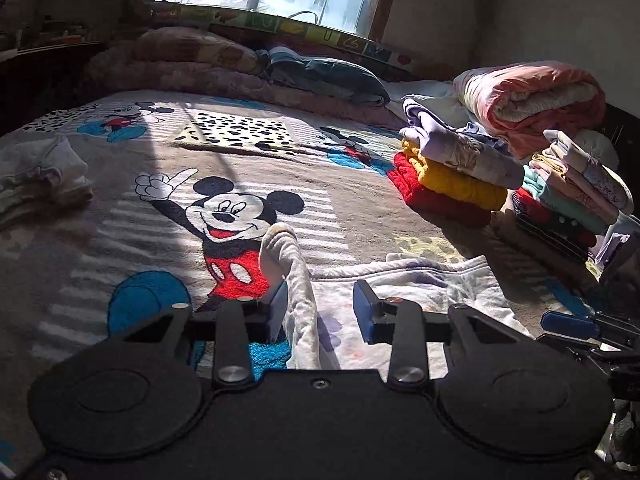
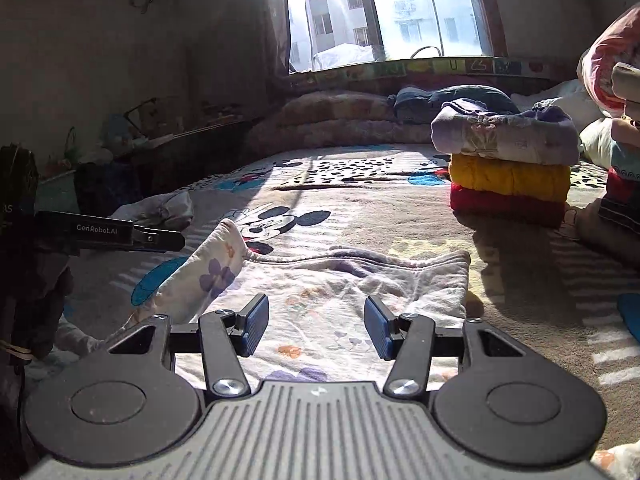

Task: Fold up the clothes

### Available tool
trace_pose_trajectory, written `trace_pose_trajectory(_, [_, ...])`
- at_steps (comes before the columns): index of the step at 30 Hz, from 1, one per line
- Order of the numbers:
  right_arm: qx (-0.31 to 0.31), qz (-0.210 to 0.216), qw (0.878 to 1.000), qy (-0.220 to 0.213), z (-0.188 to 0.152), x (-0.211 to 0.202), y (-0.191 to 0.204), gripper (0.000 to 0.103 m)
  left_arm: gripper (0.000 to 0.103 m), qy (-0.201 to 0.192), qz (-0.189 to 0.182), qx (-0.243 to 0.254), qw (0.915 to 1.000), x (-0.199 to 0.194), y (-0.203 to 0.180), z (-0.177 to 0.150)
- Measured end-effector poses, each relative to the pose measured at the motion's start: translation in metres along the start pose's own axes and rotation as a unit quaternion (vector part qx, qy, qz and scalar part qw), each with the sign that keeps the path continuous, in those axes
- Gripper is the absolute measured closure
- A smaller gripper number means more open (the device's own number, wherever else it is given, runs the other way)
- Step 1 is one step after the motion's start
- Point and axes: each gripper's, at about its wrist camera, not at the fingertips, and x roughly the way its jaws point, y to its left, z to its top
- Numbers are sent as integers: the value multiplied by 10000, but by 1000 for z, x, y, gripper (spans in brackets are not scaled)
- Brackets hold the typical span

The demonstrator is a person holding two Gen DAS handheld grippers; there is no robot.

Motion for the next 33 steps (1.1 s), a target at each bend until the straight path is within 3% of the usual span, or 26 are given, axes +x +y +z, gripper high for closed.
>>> trace_pose_trajectory(4, [-530, 693, 9959, 253, -8, 28, 41, 49, 78, 186, -4, 390, 9991, 23, 2, 1])
trace_pose_trajectory(8, [-926, 957, 9893, 603, -31, 41, 61, 48, 83, 902, 715, 320, 9928, 51, 25, -12])
trace_pose_trajectory(9, [-920, 953, 9893, 612, -33, 41, 62, 48, 83, 1051, 714, 137, 9918, 58, 36, -17])
trace_pose_trajectory(11, [-872, 963, 9898, 590, -33, 40, 62, 48, 83, 1099, 558, -168, 9922, 60, 48, -15])
trace_pose_trajectory(15, [-621, 978, 9919, 522, -34, 36, 54, 45, 83, 1078, 516, -290, 9924, 64, 53, -5])
trace_pose_trajectory(20, [-731, 950, 9920, 410, -36, 31, 56, 42, 83, 1099, 386, -738, 9904, 75, 66, 3])
trace_pose_trajectory(24, [-875, 956, 9908, 377, -38, 30, 60, 39, 81, 1123, -84, -1299, 9851, 85, 78, 3])
trace_pose_trajectory(25, [-878, 955, 9908, 377, -38, 30, 60, 38, 85, 1084, -295, -1429, 9833, 85, 80, 3])
trace_pose_trajectory(27, [-865, 951, 9910, 364, -38, 28, 60, 38, 97, 889, -930, -1841, 9745, 81, 86, 3])
trace_pose_trajectory(29, [-876, 948, 9910, 364, -38, 27, 60, 37, 97, 453, -1828, -2212, 9569, 69, 92, 5])
trace_pose_trajectory(31, [-904, 944, 9907, 365, -38, 27, 61, 37, 97, 205, -2644, -2473, 9319, 65, 95, 4])
trace_pose_trajectory(33, [-932, 941, 9905, 366, -38, 28, 62, 37, 97, 86, -3326, -2757, 9018, 67, 97, 2])
